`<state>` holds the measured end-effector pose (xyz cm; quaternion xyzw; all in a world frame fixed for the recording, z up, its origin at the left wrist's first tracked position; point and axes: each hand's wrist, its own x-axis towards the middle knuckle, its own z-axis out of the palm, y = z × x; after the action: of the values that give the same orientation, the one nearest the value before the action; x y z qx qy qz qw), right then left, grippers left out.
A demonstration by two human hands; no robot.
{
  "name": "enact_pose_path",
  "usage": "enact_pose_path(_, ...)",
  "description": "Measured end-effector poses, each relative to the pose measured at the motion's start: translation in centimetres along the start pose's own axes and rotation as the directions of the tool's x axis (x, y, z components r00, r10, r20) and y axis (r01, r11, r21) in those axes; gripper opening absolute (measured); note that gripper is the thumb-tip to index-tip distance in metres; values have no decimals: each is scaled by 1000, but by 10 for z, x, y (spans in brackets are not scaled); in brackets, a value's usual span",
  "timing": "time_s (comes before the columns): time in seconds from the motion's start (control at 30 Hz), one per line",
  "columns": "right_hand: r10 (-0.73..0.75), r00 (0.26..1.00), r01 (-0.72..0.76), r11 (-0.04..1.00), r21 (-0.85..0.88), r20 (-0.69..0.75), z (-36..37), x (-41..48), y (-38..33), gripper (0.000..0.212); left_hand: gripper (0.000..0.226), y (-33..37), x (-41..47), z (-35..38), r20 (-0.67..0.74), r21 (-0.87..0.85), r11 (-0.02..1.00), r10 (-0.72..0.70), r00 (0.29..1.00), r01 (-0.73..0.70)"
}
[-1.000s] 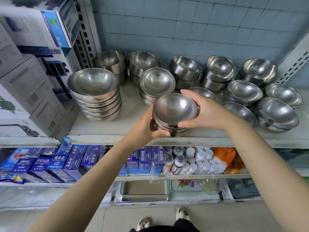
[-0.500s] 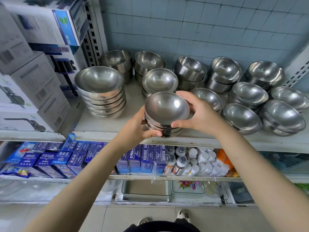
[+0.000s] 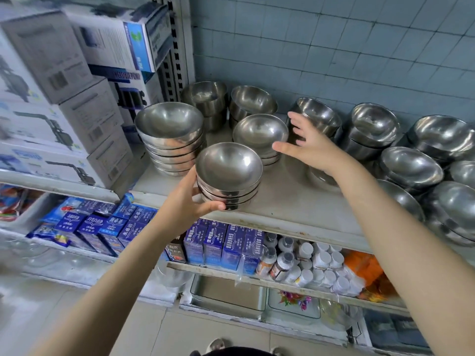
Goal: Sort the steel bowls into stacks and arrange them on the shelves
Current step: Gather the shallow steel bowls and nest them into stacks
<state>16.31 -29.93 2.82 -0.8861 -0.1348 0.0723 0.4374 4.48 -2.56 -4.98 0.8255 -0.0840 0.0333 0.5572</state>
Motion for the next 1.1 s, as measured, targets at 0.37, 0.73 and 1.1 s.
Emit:
enact_pose_path(0.37,-81,996,84,987,-138,29,-1,31,17,129,100,1,-1,8,-33,27,997,-70,997,71)
enact_pose_path(0.73,-229,973,220,951,217,18,9,-22,-33,107,101,1,-2,13,-71,11,997,-79,994,80)
enact_pose_path(1.1,-187,981,184,980,72,53,58,-39,-31,129,89,2,-3,14,-87,42,996,-79,993,83)
